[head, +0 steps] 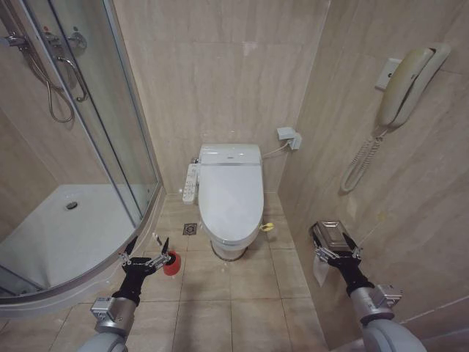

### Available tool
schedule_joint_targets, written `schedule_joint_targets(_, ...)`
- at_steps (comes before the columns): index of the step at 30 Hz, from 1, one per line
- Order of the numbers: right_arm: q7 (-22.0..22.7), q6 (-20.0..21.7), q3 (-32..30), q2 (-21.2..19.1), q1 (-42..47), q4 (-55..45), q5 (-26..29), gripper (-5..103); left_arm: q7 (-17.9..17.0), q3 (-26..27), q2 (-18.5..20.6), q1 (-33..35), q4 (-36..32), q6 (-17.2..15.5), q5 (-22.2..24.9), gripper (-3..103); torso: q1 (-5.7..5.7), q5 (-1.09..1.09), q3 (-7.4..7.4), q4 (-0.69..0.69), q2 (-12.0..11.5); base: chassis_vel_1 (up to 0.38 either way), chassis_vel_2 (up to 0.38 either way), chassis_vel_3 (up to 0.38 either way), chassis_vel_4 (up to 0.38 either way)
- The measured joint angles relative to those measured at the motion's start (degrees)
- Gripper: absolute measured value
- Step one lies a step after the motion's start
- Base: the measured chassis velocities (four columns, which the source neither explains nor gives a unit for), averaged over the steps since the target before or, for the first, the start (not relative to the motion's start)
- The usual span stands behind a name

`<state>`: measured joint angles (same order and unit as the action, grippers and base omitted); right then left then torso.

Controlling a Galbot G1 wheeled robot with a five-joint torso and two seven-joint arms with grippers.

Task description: Open the toilet lid, clean the toilet bowl with a toilet brush, close the toilet lid, and flush.

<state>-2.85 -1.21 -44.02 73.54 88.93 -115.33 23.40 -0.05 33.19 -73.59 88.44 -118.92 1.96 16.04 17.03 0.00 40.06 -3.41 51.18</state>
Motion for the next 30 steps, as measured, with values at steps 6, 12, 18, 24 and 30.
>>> schedule_joint_targets(6, 0.0, 0.0, 0.0, 0.0, 0.0, 0.0, 0.0, 100, 0.0, 0.0, 0.0, 0.0, 0.0, 0.0, 0.0, 100, 0.0, 0.0, 0.0, 0.0, 0.0, 0.0, 0.0, 0.0, 0.0)
schedule_joint_targets(12, 0.0, 0.0, 0.0, 0.0, 0.0, 0.0, 0.0, 100, 0.0, 0.0, 0.0, 0.0, 0.0, 0.0, 0.0, 100, 0.0, 0.0, 0.0, 0.0, 0.0, 0.0, 0.0, 0.0, 0.0)
schedule_joint_targets(18, 0.0, 0.0, 0.0, 0.0, 0.0, 0.0, 0.0, 100, 0.0, 0.0, 0.0, 0.0, 0.0, 0.0, 0.0, 100, 0.0, 0.0, 0.0, 0.0, 0.0, 0.0, 0.0, 0.0, 0.0)
schedule_joint_targets(24, 0.0, 0.0, 0.0, 0.0, 0.0, 0.0, 0.0, 100, 0.0, 0.0, 0.0, 0.0, 0.0, 0.0, 0.0, 100, 0.0, 0.0, 0.0, 0.0, 0.0, 0.0, 0.0, 0.0, 0.0)
schedule_joint_targets(30, 0.0, 0.0, 0.0, 0.0, 0.0, 0.0, 0.0, 100, 0.0, 0.0, 0.0, 0.0, 0.0, 0.0, 0.0, 100, 0.0, 0.0, 0.0, 0.0, 0.0, 0.0, 0.0, 0.0, 0.0)
